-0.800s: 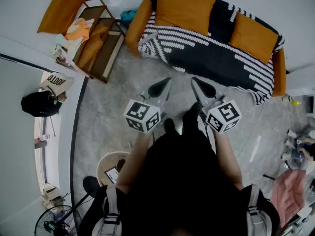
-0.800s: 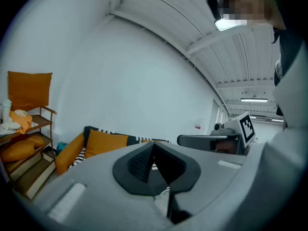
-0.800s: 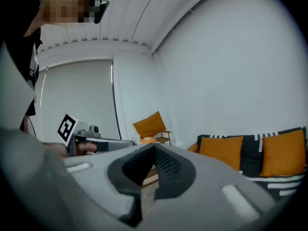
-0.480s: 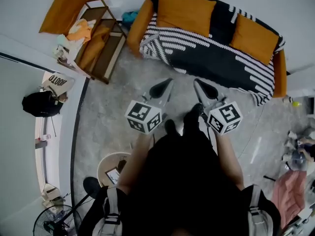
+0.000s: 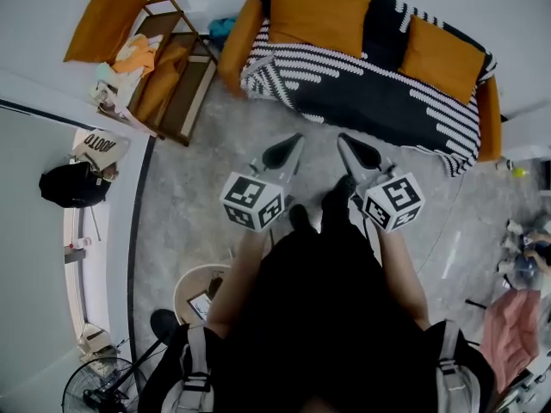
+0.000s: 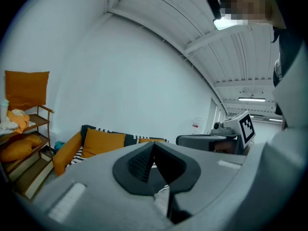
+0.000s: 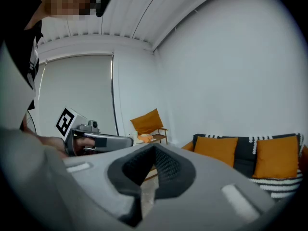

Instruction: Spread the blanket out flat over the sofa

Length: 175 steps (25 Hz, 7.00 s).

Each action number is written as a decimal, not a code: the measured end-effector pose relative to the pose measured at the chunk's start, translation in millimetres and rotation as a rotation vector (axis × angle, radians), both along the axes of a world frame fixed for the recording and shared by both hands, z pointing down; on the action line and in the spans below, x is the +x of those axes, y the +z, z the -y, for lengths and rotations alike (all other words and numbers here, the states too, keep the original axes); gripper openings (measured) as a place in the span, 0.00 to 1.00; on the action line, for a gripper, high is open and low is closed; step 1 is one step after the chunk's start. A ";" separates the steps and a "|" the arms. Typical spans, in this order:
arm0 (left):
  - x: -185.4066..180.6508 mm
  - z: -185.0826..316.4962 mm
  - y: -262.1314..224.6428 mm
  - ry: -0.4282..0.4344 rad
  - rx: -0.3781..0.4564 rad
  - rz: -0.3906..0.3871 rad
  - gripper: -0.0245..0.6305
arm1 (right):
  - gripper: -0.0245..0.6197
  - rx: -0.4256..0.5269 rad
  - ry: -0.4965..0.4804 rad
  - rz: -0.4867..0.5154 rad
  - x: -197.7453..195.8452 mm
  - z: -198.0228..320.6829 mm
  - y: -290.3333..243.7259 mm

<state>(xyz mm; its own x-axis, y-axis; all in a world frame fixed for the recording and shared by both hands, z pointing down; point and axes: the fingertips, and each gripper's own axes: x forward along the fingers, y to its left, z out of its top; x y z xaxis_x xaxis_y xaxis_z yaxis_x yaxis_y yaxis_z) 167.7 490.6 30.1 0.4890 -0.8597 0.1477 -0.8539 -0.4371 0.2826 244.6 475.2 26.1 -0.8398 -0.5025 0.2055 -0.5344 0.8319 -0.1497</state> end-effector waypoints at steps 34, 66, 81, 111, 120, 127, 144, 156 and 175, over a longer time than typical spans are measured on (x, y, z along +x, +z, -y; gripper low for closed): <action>45.5 125.3 31.9 -0.010 -0.108 0.021 0.05 | 0.04 -0.075 -0.006 0.012 49.1 128.4 28.5; -45.1 317.3 78.8 -0.158 -0.195 0.024 0.05 | 0.04 -0.177 -0.185 -0.028 -39.5 320.6 70.7; -174.1 434.5 135.1 0.094 -0.260 0.008 0.05 | 0.04 -0.246 -0.019 -0.106 -176.0 418.1 99.5; -228.1 544.3 439.6 0.243 -0.547 0.174 0.13 | 0.04 -0.451 0.093 -0.174 -214.5 497.1 326.1; -242.7 573.9 529.0 0.250 -0.570 0.324 0.23 | 0.04 -0.498 0.055 -0.165 -215.0 494.7 392.2; -245.5 597.3 584.2 0.213 -0.604 0.449 0.32 | 0.04 -0.565 0.062 -0.129 -204.9 492.5 411.8; -265.3 619.9 665.9 0.124 -0.733 0.604 0.27 | 0.04 -0.617 0.040 -0.126 -185.3 494.7 441.1; -256.4 616.5 632.7 0.067 -0.664 0.611 0.07 | 0.04 -0.623 0.005 -0.116 -173.3 494.9 438.8; -282.8 511.0 530.7 -0.090 -0.564 0.514 0.06 | 0.04 -0.575 -0.172 -0.092 -196.6 482.7 430.3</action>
<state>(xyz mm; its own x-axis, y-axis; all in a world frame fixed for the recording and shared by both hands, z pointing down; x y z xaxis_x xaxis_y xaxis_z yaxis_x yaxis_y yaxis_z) -115.1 -20.3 560.7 0.1722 -0.6202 0.7654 -0.9637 -0.2672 0.0003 48.0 -7.4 456.4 -0.8652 -0.1480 0.4791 -0.4313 0.7069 -0.5606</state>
